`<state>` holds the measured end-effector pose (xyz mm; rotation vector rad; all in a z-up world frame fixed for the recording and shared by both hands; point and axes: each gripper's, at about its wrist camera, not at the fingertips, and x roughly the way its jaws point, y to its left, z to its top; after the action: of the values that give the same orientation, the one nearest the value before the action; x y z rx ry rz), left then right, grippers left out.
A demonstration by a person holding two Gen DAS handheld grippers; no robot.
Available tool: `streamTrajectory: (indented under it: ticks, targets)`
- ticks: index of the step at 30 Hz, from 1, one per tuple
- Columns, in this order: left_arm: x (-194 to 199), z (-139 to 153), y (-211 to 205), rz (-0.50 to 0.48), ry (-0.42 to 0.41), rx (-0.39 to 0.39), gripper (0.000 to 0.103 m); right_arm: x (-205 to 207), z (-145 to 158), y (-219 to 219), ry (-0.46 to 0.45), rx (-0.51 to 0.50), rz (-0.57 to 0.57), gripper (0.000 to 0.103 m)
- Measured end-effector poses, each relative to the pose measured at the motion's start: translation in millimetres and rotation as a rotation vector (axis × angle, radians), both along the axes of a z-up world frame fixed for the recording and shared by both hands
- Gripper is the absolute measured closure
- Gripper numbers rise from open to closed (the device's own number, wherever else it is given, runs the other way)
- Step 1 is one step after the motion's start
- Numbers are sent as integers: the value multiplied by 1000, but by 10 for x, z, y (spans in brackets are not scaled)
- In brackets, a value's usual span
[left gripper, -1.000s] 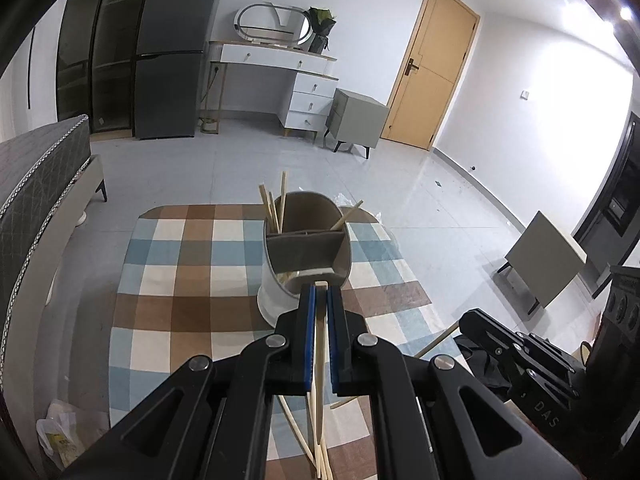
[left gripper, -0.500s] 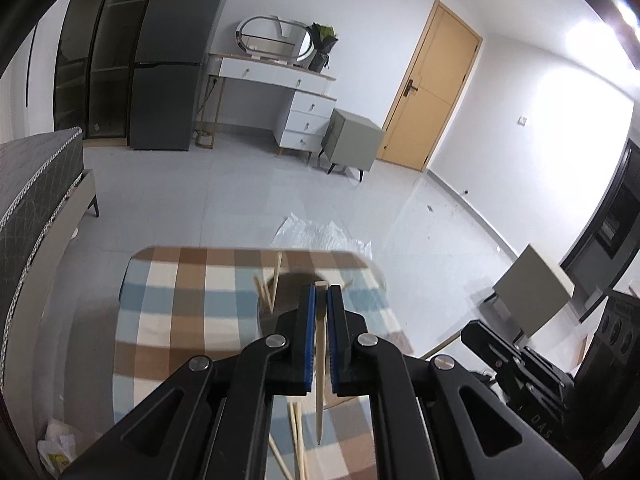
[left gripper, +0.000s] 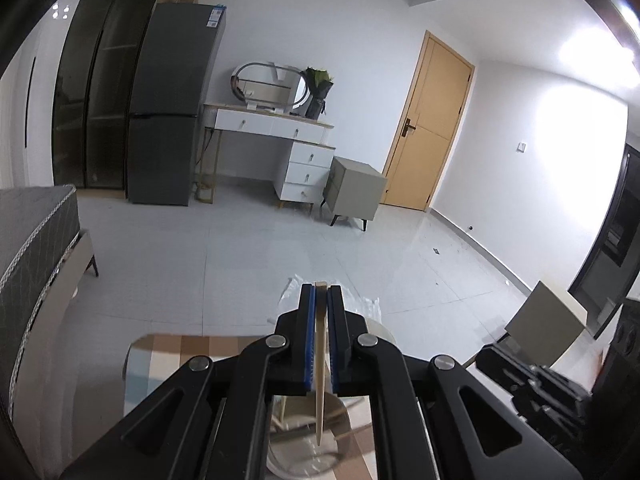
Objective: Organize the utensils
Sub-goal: 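Lift both held chopsticks and carry them over the utensil holder, then open the right gripper while the left gripper opens, dropping both chopsticks into the holder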
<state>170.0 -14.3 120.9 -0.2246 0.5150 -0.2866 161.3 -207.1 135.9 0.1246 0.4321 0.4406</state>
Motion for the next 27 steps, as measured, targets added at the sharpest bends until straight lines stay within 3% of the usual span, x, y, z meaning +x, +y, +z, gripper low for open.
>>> streamTrajectory:
  ticks: [14,27]
  targets:
    - [297,-390,25,15,42,1,102,376,-217,98,26,-18,16,100]
    - [317,-489,-41,-29,108,19,102,489,-483,164,100,-57,38,100]
